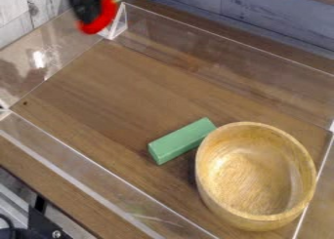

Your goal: Move the red object to the left side of the table

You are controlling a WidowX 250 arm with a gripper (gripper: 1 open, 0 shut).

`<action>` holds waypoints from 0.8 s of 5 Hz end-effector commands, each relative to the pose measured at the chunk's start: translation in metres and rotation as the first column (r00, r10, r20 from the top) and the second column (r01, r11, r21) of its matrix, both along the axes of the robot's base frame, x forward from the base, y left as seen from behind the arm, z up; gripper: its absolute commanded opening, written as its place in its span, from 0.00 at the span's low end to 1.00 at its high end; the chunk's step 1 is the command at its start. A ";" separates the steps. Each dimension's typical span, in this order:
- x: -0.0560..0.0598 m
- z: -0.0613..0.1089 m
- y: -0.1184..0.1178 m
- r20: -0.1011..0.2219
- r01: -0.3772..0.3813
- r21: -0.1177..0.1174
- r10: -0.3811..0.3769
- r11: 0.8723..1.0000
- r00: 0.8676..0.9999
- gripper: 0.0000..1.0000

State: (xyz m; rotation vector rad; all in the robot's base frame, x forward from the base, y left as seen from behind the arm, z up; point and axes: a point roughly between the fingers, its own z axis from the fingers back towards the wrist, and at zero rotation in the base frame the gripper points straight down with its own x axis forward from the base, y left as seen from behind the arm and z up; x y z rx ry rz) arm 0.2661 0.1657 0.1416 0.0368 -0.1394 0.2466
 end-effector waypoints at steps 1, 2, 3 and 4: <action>-0.011 -0.005 0.021 0.016 -0.075 0.002 0.075 0.997 0.997 0.00; -0.004 -0.022 0.033 -0.003 -0.039 -0.010 0.039 0.999 0.999 0.00; 0.007 -0.031 0.043 -0.007 -0.006 -0.049 0.006 0.999 1.000 0.00; 0.011 -0.038 0.051 -0.008 0.015 -0.087 -0.016 0.996 1.000 0.00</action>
